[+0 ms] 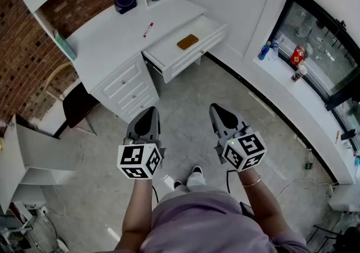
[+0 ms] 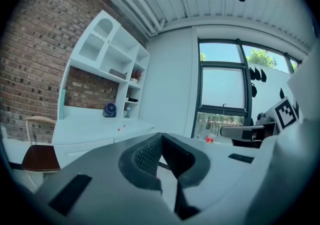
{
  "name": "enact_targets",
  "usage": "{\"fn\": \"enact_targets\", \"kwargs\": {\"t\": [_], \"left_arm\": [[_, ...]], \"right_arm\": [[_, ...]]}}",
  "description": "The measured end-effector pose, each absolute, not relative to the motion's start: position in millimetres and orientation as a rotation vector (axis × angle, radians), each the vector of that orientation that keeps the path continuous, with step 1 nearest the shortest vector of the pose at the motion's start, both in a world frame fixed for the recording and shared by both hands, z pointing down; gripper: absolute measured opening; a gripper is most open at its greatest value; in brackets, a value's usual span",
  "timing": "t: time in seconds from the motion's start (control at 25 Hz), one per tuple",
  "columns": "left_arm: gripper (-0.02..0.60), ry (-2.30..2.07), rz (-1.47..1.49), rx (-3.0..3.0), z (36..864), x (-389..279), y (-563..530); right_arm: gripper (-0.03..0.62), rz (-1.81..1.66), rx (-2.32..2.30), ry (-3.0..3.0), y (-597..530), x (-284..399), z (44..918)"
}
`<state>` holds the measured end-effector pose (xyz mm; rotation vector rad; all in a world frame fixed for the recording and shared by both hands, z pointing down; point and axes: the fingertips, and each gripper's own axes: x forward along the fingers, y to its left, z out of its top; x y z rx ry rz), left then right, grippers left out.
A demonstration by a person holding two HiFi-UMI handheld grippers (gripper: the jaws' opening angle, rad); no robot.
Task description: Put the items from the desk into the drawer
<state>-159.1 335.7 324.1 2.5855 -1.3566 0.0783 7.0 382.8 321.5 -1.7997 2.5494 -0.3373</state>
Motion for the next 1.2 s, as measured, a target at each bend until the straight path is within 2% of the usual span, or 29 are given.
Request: {"fn": "enact_targets", "kwargs": {"t": [0.6, 0.76, 1.0, 1.2], "left_arm": [[0.0, -1.39, 0.109, 2.589, 333.1, -122.5, 319.9], [0.058, -1.413, 0.128, 2.573, 334.4, -122.3, 314.7], [0.107, -1.429, 0.149, 2.554, 338.6, -114.0, 308.0], [0.118, -1.458, 0.173, 2.544, 338.3, -117.6, 299.0]], "right_arm": [[0.002, -0.359, -1.766, 2.525, 366.1, 46.9, 328.3], [0.002, -0.36, -1.767, 2.519, 360.0, 51.8, 330.9], [0.002, -0.381, -1.749, 2.541, 354.3, 62.1, 336.0], [0.002, -0.408, -1.746, 2.551, 344.9, 64.1, 342.9]]}}
